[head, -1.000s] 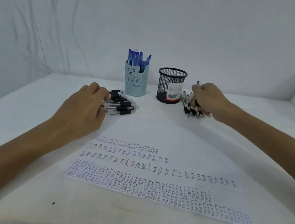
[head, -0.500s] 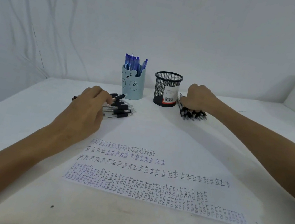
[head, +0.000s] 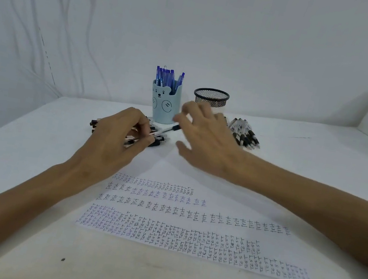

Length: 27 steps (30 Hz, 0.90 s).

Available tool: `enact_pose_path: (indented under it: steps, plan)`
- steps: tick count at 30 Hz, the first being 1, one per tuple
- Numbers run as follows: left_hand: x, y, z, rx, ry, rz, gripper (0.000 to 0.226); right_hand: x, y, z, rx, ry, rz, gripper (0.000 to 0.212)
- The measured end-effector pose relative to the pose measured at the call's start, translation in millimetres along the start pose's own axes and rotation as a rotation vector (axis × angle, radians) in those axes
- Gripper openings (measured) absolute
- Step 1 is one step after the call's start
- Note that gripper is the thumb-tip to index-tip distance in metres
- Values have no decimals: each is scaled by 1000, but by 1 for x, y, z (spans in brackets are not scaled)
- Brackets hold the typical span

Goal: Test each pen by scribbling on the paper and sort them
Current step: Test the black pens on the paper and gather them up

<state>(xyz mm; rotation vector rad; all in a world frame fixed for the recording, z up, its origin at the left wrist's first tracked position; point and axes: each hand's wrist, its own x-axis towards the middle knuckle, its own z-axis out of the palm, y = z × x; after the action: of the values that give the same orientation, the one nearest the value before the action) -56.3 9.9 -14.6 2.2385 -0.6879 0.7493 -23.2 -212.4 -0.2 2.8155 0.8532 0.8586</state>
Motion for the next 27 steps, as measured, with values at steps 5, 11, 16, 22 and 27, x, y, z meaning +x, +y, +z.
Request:
enact_pose_path:
  steps: [5, 11, 16, 22, 27]
  plan:
    - [0, 9, 3, -97, -1, 29, 21, 2, -17, 22, 1, 262, -289, 6]
    - [-2, 8, -2, -112, -12, 79, 21, -8, -8, 13, 208, 144, -65, 57]
    - [-3, 3, -3, -83, -129, 62, 22, -10, -2, 2, 504, 232, 1, 59]
    - [-5, -6, -6, 91, -468, 148, 23, -16, 19, -1, 583, 292, -63, 41]
    - [-8, 1, -7, 158, -639, 222, 46, -29, 28, 4, 510, 361, 21, 51]
